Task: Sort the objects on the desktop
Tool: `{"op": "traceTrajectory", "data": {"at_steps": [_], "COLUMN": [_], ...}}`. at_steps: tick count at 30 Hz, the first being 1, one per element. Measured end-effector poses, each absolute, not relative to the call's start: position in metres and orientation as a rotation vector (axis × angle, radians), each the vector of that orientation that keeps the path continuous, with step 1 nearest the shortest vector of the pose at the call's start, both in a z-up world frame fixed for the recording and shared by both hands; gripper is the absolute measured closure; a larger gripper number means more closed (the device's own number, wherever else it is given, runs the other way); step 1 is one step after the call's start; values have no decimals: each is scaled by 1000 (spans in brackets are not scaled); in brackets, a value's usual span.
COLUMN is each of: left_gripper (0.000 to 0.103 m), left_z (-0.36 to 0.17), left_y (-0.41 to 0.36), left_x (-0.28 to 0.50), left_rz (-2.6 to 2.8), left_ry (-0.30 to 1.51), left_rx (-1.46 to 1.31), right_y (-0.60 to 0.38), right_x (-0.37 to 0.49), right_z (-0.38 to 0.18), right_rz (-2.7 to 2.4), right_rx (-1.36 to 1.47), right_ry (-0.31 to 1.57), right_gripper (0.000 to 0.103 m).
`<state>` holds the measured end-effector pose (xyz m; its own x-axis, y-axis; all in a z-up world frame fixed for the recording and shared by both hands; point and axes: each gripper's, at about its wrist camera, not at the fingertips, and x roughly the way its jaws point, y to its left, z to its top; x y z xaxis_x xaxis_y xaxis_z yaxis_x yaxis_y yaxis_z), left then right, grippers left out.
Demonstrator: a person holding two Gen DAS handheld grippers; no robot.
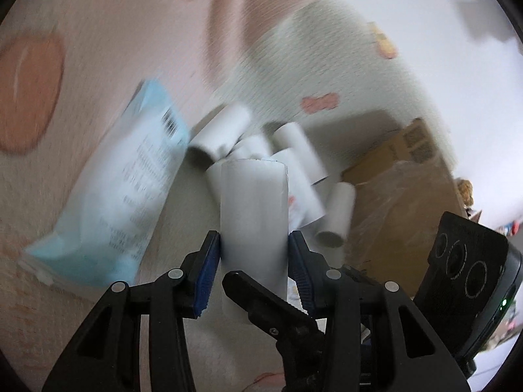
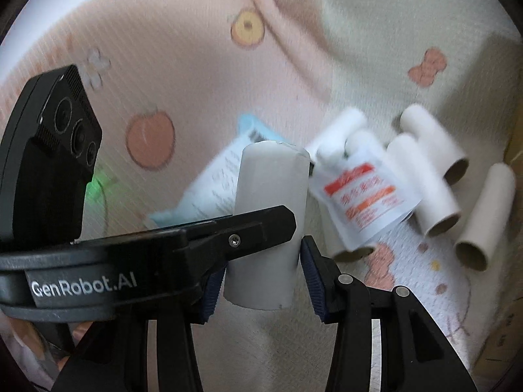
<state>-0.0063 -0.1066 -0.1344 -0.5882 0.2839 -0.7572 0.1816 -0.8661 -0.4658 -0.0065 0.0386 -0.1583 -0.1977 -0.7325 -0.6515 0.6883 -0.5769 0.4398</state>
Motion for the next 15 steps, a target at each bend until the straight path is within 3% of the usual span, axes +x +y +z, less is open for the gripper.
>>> {"op": "traceTrajectory", "data": {"at_steps": [7, 15], "left_gripper": [56, 56], "left_z": [-98, -66], "left_y": [-93, -67], "left_x": [-17, -34], "left_rz": [2625, 2614], "left_ry": [-736, -630], "left_rx": [-1269, -1176], "right_y": [78, 73], "right_x": [-2, -57], "right_z": [-116, -96], "right_rz": [-1956, -2059], "right_rx": [998, 931], "right_ry": [-135, -143], "right_gripper": [60, 60]}}
